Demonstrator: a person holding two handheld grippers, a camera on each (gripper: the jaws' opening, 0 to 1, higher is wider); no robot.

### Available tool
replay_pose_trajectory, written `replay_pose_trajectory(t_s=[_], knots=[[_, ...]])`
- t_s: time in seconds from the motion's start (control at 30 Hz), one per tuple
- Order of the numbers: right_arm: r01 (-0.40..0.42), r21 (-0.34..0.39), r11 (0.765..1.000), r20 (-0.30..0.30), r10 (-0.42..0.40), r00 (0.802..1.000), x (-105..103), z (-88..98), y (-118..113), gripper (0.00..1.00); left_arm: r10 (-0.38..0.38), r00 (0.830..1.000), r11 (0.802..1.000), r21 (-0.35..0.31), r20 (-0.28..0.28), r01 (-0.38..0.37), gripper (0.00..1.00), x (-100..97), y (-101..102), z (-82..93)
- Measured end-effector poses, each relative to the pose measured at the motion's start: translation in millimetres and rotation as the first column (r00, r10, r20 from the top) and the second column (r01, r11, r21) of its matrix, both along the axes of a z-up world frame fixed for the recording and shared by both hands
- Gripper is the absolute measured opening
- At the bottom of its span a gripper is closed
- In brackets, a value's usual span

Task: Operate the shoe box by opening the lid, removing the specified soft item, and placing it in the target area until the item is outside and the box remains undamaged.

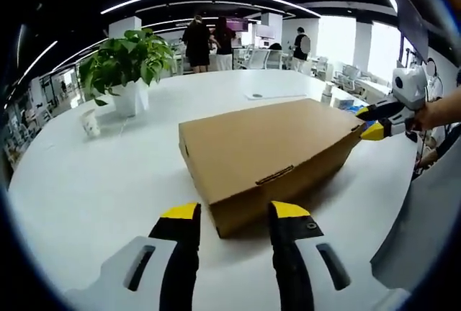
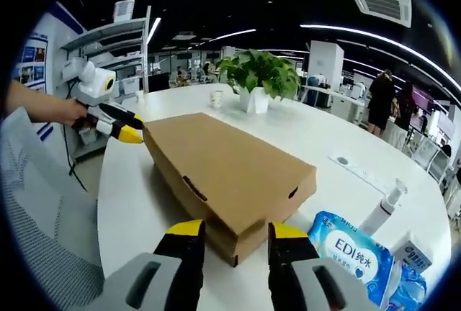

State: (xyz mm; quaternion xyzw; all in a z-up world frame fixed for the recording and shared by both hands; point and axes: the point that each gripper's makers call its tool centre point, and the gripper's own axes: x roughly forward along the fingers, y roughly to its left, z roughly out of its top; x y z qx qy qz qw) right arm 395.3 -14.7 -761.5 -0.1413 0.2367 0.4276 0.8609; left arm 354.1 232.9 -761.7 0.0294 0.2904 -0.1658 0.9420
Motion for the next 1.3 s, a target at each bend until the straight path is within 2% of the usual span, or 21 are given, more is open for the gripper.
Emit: replay_pose_trajectory(t_s=[0.67, 1.3], knots=[[0.023, 0.001, 1.0, -0.021, -0.023, 1.0, 0, -7.7, 2, 0.32, -0.012, 1.0, 1.0, 0.0, -0.018, 0.012, 0.35, 3.0, -1, -7.1], [0.037, -0.007, 0.999, -0.018, -0.037, 0.999, 5, -14.0, 5, 0.32, -0.002, 1.0, 1.0, -0.011, -0.026, 0.001, 0.37, 18.9, 1, -10.7]])
